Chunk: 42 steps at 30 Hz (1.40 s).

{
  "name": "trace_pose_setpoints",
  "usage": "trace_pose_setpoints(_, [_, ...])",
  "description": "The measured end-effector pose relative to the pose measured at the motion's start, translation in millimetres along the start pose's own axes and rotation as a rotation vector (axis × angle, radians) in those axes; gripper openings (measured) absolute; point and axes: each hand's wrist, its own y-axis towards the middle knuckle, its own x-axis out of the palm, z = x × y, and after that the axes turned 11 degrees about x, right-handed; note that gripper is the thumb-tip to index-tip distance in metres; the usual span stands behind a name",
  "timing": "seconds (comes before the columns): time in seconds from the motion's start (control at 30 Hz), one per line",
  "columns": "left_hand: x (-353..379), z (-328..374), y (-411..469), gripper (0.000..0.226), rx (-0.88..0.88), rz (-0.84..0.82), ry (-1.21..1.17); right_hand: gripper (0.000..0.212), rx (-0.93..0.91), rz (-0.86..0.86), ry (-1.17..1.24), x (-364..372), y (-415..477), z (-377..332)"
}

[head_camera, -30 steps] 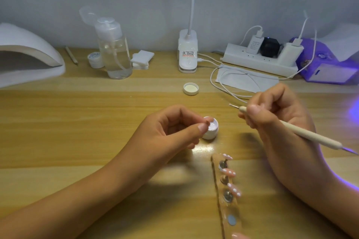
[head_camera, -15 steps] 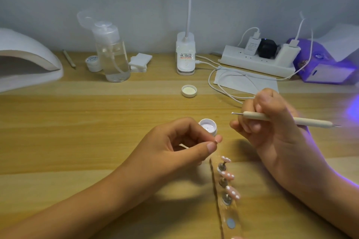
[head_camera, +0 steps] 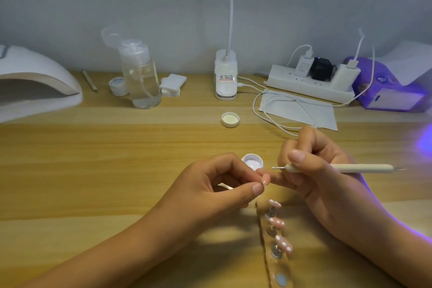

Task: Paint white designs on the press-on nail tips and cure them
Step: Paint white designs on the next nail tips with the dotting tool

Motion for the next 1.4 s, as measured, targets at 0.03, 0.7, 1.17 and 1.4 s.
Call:
trace_pose_setpoints(0.03, [0.0, 0.2, -0.1, 0.005, 0.001, -0.002, 0.0, 0.018, 0.01, -0.006, 0.005, 0.3, -0.4, -0.8])
trace_pose_setpoints(0.7, [1.0, 12.5, 2.0, 0.008, -0.045, -0.004, -0.001, 0.026, 0.122, -0.017, 0.063, -0.2, -0.3, -6.2])
trace_pose_setpoints(1.17, [-2.5, -1.9, -0.2, 0.008, -0.017, -0.032, -0.041, 0.029, 0.123, 0.059, 0.086, 3.9, 1.0, -5.5])
trace_pose_setpoints(1.4, [2.8, 0.4, -3.2, 0.007, -0.061, 0.008, -0.042, 0.023, 0.148, 0.083, 0.065, 5.1, -1.0, -5.5])
